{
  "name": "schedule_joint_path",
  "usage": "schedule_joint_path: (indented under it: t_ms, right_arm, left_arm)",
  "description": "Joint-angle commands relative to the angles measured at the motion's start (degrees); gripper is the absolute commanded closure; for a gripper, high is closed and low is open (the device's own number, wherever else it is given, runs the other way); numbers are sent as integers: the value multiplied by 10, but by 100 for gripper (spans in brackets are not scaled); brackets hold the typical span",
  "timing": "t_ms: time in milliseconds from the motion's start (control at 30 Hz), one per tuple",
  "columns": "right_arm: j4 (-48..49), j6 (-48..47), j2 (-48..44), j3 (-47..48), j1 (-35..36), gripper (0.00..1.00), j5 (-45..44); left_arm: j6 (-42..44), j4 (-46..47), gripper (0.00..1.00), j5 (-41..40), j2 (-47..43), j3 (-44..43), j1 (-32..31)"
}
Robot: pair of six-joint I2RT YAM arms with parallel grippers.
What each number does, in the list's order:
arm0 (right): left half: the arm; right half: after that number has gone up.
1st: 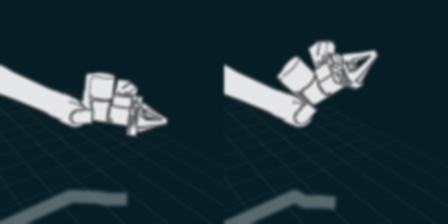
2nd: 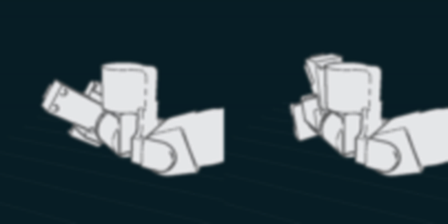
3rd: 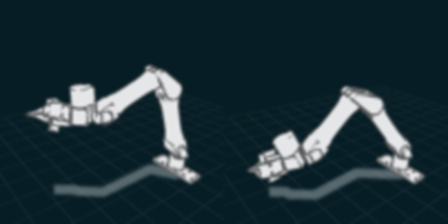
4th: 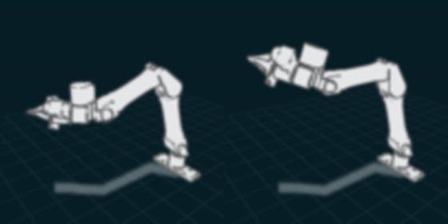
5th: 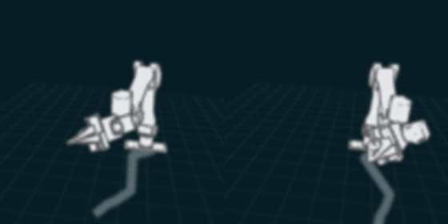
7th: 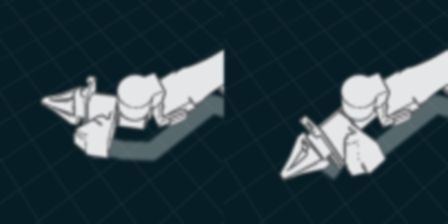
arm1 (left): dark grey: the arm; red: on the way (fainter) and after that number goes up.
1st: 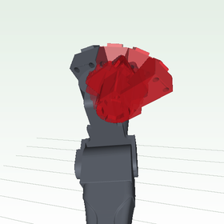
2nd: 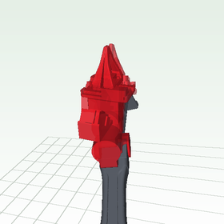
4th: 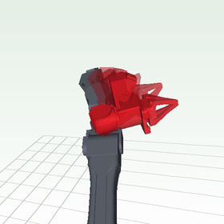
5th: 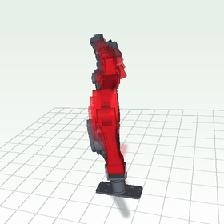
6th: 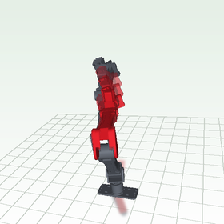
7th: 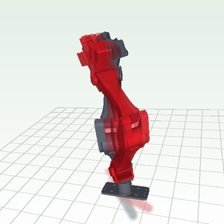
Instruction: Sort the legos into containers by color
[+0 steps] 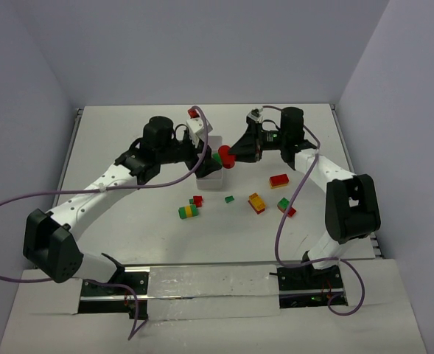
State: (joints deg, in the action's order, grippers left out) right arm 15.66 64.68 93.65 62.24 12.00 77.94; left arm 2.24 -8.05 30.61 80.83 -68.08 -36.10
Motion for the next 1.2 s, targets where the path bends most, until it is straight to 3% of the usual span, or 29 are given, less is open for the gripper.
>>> schedule_joint_path:
  t_ms: [0, 267, 333, 367, 400, 433, 600, 733, 833, 1000, 1167]
  right_arm:
    - [34, 14, -29, -1, 11, 100, 20]
    - [40, 20, -23, -3, 12, 100, 25]
    - [35, 15, -22, -3, 11, 100, 25]
    - [34, 14, -22, -3, 11, 100, 25]
    - [30, 11, -22, -2, 10, 100, 25]
    - [26, 7, -22, -1, 8, 100, 24]
    - [-41, -36, -24, 14, -23, 100, 8]
    - [-170, -152, -18, 63, -81, 100, -21]
    - [-202, -170, -14, 76, -116, 100, -41]
    - [-351, -299, -14, 127, -156, 100, -105]
    - [-422, -384, -33, 168, -156, 100, -180]
  left_arm:
    - [19, 1, 22, 3, 11, -32, -10]
    - [26, -5, 57, 10, 13, -33, -17]
    - [25, -9, 74, 10, 12, -31, -17]
    - [24, -11, 76, 9, 10, -29, -18]
    - [18, -13, 92, 4, 8, -25, -17]
    - [14, -15, 100, -6, 3, -21, -17]
    - [0, -25, 100, -36, -29, 18, -8]
    - [-19, -20, 100, -75, -55, 76, 4]
    - [-77, -5, 100, -135, -67, 107, 4]
    - [-198, 7, 100, -330, -40, 96, -21]
    - [-241, 30, 100, -489, -5, 85, -81]
